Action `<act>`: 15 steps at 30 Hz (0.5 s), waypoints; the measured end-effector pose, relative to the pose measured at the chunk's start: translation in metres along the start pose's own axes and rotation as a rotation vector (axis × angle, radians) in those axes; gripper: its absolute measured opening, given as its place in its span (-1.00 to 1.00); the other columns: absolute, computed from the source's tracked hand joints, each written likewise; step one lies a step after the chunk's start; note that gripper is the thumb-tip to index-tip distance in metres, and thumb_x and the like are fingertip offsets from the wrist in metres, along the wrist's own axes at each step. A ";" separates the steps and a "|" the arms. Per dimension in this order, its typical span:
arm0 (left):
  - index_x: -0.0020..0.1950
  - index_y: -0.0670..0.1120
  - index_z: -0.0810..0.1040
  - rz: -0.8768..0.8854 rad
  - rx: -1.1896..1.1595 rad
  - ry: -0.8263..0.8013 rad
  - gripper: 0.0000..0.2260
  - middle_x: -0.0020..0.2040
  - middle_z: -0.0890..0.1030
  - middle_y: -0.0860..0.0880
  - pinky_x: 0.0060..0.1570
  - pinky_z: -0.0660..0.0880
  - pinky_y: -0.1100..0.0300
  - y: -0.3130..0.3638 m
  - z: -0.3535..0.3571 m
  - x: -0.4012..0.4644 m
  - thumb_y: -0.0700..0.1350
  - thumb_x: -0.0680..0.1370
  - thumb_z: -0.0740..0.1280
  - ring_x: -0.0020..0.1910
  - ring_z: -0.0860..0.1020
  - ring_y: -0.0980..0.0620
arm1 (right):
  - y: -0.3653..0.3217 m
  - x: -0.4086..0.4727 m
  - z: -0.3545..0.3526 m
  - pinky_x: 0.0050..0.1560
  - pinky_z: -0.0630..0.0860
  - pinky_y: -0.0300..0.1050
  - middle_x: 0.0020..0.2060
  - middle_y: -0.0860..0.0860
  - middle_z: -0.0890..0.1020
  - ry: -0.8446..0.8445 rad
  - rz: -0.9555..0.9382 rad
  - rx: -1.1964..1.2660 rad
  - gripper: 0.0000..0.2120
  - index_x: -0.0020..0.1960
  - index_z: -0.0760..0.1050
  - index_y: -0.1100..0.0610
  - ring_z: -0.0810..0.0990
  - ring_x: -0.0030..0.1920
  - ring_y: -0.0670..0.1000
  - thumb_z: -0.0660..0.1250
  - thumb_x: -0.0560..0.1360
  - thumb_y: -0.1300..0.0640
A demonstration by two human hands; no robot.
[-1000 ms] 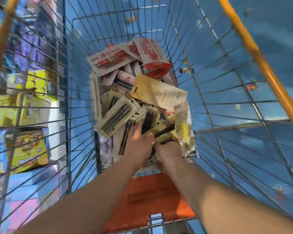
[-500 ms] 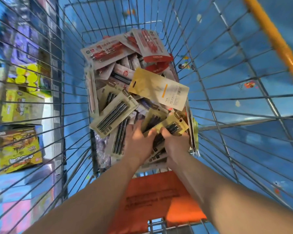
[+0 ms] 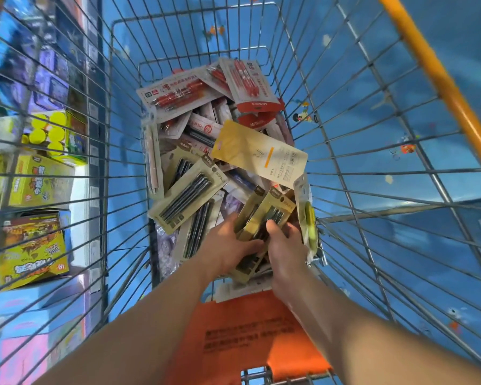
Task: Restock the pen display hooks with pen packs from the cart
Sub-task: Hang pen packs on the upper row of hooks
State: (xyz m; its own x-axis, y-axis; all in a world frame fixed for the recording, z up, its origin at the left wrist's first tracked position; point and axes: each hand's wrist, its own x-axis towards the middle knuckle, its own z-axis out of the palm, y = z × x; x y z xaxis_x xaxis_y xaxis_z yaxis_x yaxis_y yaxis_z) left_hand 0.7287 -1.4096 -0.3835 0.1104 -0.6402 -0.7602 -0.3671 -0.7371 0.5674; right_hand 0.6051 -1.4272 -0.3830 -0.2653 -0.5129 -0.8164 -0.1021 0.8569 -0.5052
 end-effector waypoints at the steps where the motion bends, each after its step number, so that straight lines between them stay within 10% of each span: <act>1: 0.23 0.21 0.45 -0.001 -0.029 0.007 -0.54 0.02 0.63 0.17 -0.07 0.52 0.27 -0.002 0.000 0.000 0.09 0.44 0.58 -0.01 0.63 0.13 | 0.001 -0.001 0.002 0.11 0.49 0.03 0.39 0.07 0.44 0.026 -0.009 -0.036 -0.44 0.46 0.41 -0.05 0.52 0.26 0.14 0.39 0.52 -0.20; 8: 0.31 0.05 0.53 -0.046 -0.302 0.070 -0.49 0.02 0.72 0.01 0.05 0.66 0.06 -0.013 0.004 -0.003 -0.10 0.42 0.61 -0.07 0.72 0.06 | -0.015 -0.010 0.001 0.25 0.50 0.10 0.43 0.06 0.33 0.114 0.004 -0.008 -0.26 0.49 0.37 -0.04 0.47 0.32 0.15 0.51 0.41 -0.24; 11: 0.30 0.09 0.52 -0.042 -0.311 0.066 -0.49 0.03 0.72 0.04 0.06 0.66 0.05 -0.013 0.002 -0.005 -0.10 0.41 0.61 -0.06 0.72 0.07 | -0.021 -0.014 0.007 0.31 0.54 0.17 0.28 -0.06 0.60 0.024 -0.043 0.052 -0.23 0.40 0.46 -0.06 0.60 0.25 0.07 0.52 0.27 -0.32; 15: 0.24 0.04 0.57 -0.038 -0.369 0.054 -0.55 -0.02 0.75 0.01 0.07 0.67 -0.04 -0.013 -0.004 -0.009 -0.16 0.41 0.61 -0.06 0.74 0.01 | -0.030 -0.015 0.017 0.36 0.46 0.30 0.37 -0.05 0.50 -0.017 -0.005 0.115 0.17 0.54 0.26 -0.16 0.50 0.37 0.15 0.43 0.04 -0.62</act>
State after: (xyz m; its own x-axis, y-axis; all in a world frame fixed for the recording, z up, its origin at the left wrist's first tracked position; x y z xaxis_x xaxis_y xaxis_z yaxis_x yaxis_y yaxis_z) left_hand 0.7359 -1.3947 -0.3830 0.1701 -0.6142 -0.7706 -0.0053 -0.7826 0.6225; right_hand 0.6281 -1.4458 -0.3605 -0.2488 -0.5188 -0.8179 0.0073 0.8434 -0.5372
